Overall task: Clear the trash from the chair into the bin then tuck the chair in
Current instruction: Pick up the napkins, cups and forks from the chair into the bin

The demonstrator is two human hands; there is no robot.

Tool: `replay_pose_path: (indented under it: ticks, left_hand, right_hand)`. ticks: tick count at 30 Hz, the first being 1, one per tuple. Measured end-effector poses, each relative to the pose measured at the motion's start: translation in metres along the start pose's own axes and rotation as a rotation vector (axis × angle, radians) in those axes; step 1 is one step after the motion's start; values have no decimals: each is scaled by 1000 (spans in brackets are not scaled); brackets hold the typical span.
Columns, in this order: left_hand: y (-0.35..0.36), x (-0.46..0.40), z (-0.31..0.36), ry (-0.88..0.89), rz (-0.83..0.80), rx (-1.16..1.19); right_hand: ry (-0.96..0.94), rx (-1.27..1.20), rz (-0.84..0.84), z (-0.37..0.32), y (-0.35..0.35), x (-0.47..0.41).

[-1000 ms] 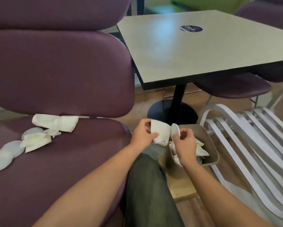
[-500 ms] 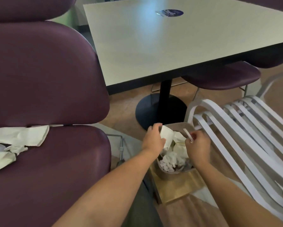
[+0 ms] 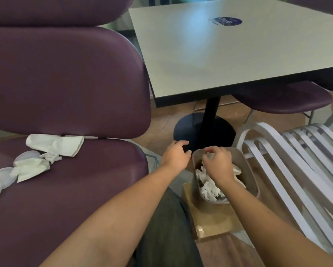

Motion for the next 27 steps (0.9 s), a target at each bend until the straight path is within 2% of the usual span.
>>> replay_pose_path:
  ticks: [8, 14, 20, 27]
  left_hand:
    - [-117, 4, -75, -122, 199, 70]
    - [-204, 28, -154, -256, 316, -22]
    - [-260, 48, -218, -356, 370, -45]
    - [-294, 67, -283, -422, 409, -61]
  right_hand:
    - [-182, -77, -159, -114, 53, 26]
    - [-215, -182, -308, -196, 106, 68]
    - [-324, -149, -377, -257, 150, 100]
    - [-448, -87, -491, -303, 204, 137]
Point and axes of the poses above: each hand's wrist, its own x-axis away from the middle knuckle, its own y-axis out of the palm, z = x × y, the point moved 6 cm from there along -x, towards the middle knuckle, and after that the axes turned 11 degrees about z, right-handed, at the moved point
